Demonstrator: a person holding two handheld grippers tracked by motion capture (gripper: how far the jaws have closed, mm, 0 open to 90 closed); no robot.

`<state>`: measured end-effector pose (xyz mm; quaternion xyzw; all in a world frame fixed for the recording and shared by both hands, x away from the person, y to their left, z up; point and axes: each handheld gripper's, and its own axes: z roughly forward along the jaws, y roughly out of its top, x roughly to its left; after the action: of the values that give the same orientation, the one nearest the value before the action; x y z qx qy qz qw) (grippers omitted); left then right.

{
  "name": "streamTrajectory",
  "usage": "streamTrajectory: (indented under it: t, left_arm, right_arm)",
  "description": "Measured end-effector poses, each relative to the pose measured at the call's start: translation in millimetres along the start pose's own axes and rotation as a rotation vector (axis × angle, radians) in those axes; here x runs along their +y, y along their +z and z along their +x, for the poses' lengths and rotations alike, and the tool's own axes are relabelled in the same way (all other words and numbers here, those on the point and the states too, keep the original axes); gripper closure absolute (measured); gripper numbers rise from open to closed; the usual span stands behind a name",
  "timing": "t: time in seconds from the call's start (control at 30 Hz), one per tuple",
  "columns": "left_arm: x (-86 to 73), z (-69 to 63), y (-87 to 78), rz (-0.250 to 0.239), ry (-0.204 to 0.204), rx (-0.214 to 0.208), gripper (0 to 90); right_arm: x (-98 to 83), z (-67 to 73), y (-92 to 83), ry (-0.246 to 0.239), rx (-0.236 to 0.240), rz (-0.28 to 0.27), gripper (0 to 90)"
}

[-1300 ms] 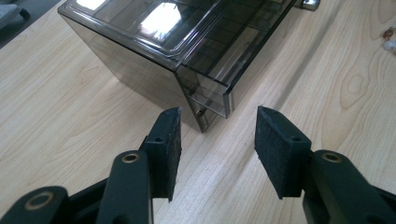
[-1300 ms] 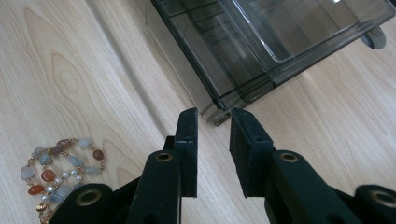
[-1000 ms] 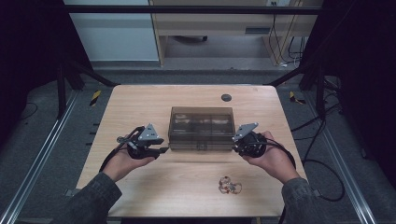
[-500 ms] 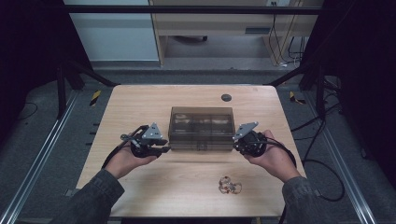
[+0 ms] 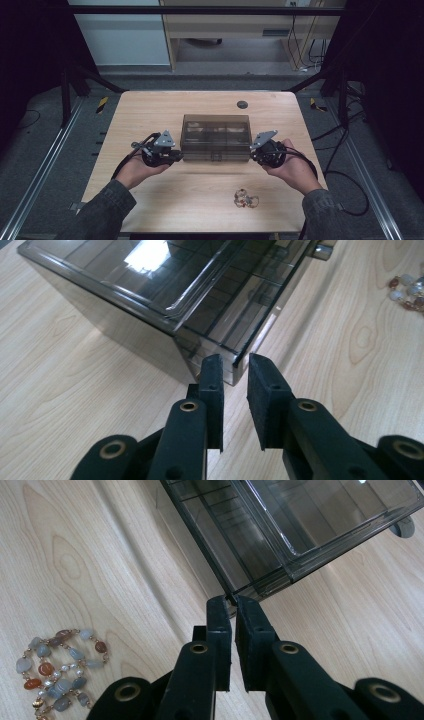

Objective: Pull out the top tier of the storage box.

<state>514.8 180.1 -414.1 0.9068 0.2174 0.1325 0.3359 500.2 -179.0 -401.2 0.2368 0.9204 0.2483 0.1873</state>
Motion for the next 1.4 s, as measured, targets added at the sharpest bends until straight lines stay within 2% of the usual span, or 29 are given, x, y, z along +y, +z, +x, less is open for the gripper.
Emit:
streamTrajectory:
  t: [0.33,0.47,0.77,0.9,1.13,1.33,1.4]
  left_arm:
    - [-0.4,0.4,-2.6,-0.003,0.020,0.007,83.9]
    - [-1.2,0.5,-2.3,-0.007,0.019,0.001,84.4]
    - [-0.8,-1.6,-5.2,0.011,0.032,-0.006,84.9]
    - [-2.1,-4.7,-6.5,0.008,0.024,-0.007,84.9]
    - [-2.7,-8.0,-9.1,0.020,0.046,-0.005,85.0]
    - [-5.1,-13.2,-11.2,0.012,0.044,-0.005,85.0]
    - [-5.4,-15.2,-12.5,0.019,0.059,-0.005,85.1]
  right_arm:
    - [0.9,0.0,0.1,-0.003,0.000,0.007,85.4]
    - [1.5,0.5,0.3,0.020,-0.005,0.009,85.4]
    - [0.2,2.5,-2.2,0.002,0.010,0.011,86.1]
    - [-0.6,5.2,-4.1,-0.004,0.014,0.012,86.2]
    - [-1.6,9.0,-6.6,-0.009,0.021,0.012,86.5]
    - [-3.8,13.9,-9.3,-0.015,0.024,0.010,86.6]
    - [-4.6,15.2,-10.4,-0.020,0.025,0.011,86.6]
